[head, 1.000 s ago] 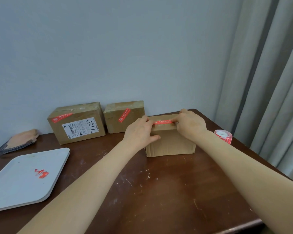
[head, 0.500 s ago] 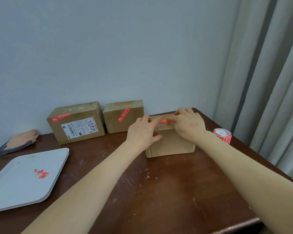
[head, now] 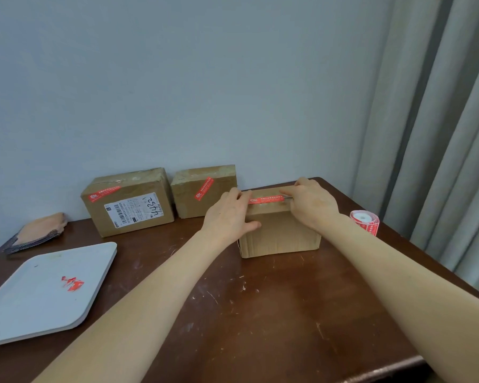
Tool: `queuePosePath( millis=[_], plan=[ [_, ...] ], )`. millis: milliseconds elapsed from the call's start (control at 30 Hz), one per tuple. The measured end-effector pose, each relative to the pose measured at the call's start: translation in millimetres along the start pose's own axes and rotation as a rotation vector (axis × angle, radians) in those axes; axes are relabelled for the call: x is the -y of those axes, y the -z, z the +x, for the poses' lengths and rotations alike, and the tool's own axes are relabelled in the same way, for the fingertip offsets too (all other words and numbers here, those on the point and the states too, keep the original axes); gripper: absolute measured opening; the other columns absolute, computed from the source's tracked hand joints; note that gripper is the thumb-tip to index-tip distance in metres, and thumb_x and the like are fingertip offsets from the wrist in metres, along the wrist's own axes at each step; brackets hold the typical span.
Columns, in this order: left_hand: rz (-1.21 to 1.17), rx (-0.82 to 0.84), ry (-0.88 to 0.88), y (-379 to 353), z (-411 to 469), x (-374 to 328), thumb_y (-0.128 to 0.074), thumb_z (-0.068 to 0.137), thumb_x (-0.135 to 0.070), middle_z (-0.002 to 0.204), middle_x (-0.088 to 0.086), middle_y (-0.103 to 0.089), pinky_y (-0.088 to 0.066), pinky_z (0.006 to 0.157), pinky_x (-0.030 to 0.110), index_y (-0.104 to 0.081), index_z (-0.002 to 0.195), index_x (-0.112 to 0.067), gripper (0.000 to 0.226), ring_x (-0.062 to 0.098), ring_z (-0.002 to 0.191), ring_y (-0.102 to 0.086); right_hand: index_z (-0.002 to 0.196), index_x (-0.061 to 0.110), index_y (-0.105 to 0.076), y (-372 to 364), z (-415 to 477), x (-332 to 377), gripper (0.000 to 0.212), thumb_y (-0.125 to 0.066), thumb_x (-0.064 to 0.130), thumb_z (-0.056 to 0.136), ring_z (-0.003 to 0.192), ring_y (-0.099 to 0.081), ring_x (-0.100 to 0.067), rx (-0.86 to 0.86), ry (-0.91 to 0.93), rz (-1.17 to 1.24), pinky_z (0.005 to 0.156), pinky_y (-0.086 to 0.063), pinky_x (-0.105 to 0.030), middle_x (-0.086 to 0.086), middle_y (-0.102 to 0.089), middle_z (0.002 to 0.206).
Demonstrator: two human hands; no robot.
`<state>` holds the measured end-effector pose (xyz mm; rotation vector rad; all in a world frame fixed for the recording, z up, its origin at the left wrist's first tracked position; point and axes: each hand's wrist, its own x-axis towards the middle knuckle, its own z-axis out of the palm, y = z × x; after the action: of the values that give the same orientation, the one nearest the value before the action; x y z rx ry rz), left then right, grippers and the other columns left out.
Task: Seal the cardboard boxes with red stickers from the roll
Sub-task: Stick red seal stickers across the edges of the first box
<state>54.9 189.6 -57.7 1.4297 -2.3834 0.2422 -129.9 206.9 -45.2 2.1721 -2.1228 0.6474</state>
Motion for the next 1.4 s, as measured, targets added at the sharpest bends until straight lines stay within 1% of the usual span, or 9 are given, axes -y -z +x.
queuePosePath(
  millis=[133,233,367,533,633,733,933,1233,1400],
  plan=[
    [0.043,0.030,0.013,-0.3,4.7,-0.3,-0.062,0.079,-0.056,0.125,0.001,-0.043,-0.049,0.084,0.033,-0.049,0.132,-0.024,0.063,0.018,0.112,-0.041,0.118,0.025,-0.067,-7.0,1.7,-0.5,0.041,-0.036,0.011,0.096,0.109,-0.040,-0.026,0.010,-0.010,-0.038,0.080,-0.039,-0.032,-0.008,-0.045,0.113],
    [0.056,0.024,0.021,0.2,5.2,-0.2,-0.061,0.079,-0.058,0.125,0.000,-0.044,-0.049,0.080,0.031,-0.051,0.131,-0.025,0.063,0.017,0.113,-0.042,0.119,0.027,-0.067,-5.1,5.4,-0.4,0.039,-0.038,0.013,0.097,0.109,-0.041,-0.026,0.020,-0.014,-0.030,0.085,-0.042,-0.034,-0.007,-0.046,0.113],
    [0.092,0.007,-0.008,-1.4,1.5,-1.1,-0.058,0.082,-0.056,0.128,0.000,-0.043,-0.047,0.075,0.029,-0.045,0.135,-0.024,0.063,0.017,0.113,-0.042,0.124,0.031,-0.063,-0.5,7.1,-0.9,0.040,-0.037,0.016,0.098,0.108,-0.042,-0.025,0.043,-0.015,-0.044,0.086,-0.043,-0.035,-0.006,-0.046,0.113],
    [0.088,-0.001,0.002,-1.2,1.3,-1.1,-0.058,0.082,-0.056,0.128,-0.001,-0.044,-0.047,0.076,0.029,-0.046,0.134,-0.024,0.063,0.017,0.114,-0.044,0.124,0.032,-0.063,-2.4,5.3,-2.0,0.041,-0.037,0.014,0.098,0.111,-0.042,-0.027,0.041,-0.022,-0.021,0.087,-0.040,-0.034,-0.007,-0.048,0.118],
    [0.086,-0.026,-0.007,-1.7,-2.8,-1.2,-0.057,0.085,-0.052,0.134,0.000,-0.044,-0.047,0.077,0.029,-0.037,0.140,-0.023,0.065,0.018,0.117,-0.046,0.133,0.033,-0.054,3.9,4.5,-5.5,0.047,-0.036,0.011,0.097,0.119,-0.042,-0.026,0.086,-0.009,0.033,0.091,-0.040,-0.036,-0.007,-0.049,0.127],
    [0.058,-0.031,-0.048,-1.5,-7.1,0.0,-0.055,0.088,-0.045,0.135,0.000,-0.044,-0.046,0.076,0.028,-0.031,0.144,-0.030,0.062,0.018,0.117,-0.047,0.132,0.037,-0.055,5.1,-2.3,-7.7,0.049,-0.034,0.009,0.096,0.116,-0.045,-0.025,0.092,0.032,0.025,0.088,-0.041,-0.035,-0.006,-0.052,0.123],
    [-0.009,0.016,-0.004,-1.3,-2.9,0.2,-0.058,0.088,-0.040,0.136,-0.001,-0.043,-0.046,0.088,0.032,-0.043,0.139,-0.029,0.055,0.018,0.122,-0.043,0.125,0.033,-0.062,0.3,-3.7,-2.2,0.042,-0.036,0.013,0.099,0.117,-0.040,-0.025,0.078,0.027,-0.042,0.088,-0.038,-0.034,-0.005,-0.050,0.123],
    [-0.033,0.010,-0.015,-3.5,-4.7,3.7,-0.061,0.088,-0.036,0.138,-0.003,-0.042,-0.046,0.087,0.031,-0.042,0.140,-0.026,0.057,0.017,0.120,-0.047,0.125,0.029,-0.061,-1.3,-2.2,-6.4,0.042,-0.034,0.012,0.098,0.115,-0.041,-0.023,0.076,0.031,-0.048,0.081,-0.034,-0.029,-0.002,-0.050,0.126],
    [-0.085,0.007,0.011,-2.3,-4.2,4.4,-0.056,0.087,-0.048,0.141,-0.004,-0.040,-0.048,0.090,0.032,-0.039,0.141,-0.022,0.062,0.015,0.123,-0.045,0.127,0.027,-0.060,7.4,1.9,-5.5,0.041,-0.032,0.017,0.098,0.120,-0.040,-0.024,0.100,0.016,-0.025,0.094,-0.041,-0.038,-0.004,-0.049,0.129]
  ],
)
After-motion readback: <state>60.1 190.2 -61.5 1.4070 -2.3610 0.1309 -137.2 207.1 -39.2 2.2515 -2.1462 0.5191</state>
